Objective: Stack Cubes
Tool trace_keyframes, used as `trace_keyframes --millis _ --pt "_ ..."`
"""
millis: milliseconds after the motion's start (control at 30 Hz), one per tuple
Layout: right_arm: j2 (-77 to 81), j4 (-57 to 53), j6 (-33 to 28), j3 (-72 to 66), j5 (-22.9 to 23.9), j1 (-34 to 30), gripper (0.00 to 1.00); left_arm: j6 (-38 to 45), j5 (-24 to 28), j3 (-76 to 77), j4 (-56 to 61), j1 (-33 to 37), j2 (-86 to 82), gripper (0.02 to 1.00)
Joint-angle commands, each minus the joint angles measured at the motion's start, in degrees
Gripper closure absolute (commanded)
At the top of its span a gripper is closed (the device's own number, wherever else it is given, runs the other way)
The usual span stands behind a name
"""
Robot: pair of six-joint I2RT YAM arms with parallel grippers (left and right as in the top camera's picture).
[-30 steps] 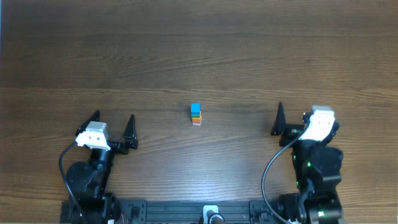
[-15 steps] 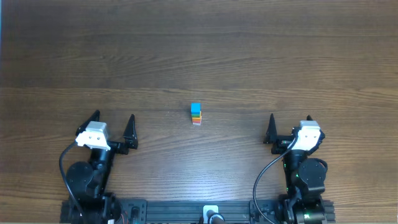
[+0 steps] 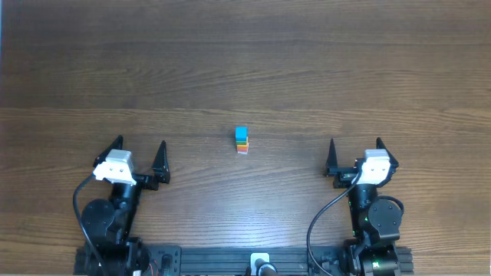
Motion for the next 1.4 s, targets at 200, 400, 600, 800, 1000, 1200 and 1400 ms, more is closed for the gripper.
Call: trace_keyframes --millis 200,400,600,800,1000,1200,1400 --pt "-0.59 -0.94 -1.33 -0.42 -1.53 -0.52 0.007 0.85 0.48 -0.39 0.15 -0.24 -0.35 0.018" --pt "-0.57 -0.94 -1.36 -0.42 -1.53 -0.52 0.007 0.85 0.5 -0.39 0.15 -0.24 -0.35 0.018" --pt "-0.57 -0.94 -1.36 -0.42 -1.53 -0.52 0.007 0.85 0.48 -0.39 0.15 -0.24 -0.35 0.018" --pt "-0.57 -0.94 -1.36 -0.42 -1.53 -0.52 0.009 0.85 0.48 -0.39 0.15 -0.24 -0.35 0.018" --pt "-0.57 -0.92 -1.33 -0.42 -1.53 -0.52 0.009 0.85 0.48 -0.39 0.15 -0.24 -0.35 0.018" --pt "-0.57 -0.92 -1.33 -0.42 -1.53 -0.52 0.007 0.85 0.48 -0.39 0.15 -0.24 -0.35 0.02" --pt "-0.57 -0.94 -1.33 -0.42 -1.53 -0.52 0.007 0.85 0.48 -0.39 0.15 -0.24 -0.35 0.018"
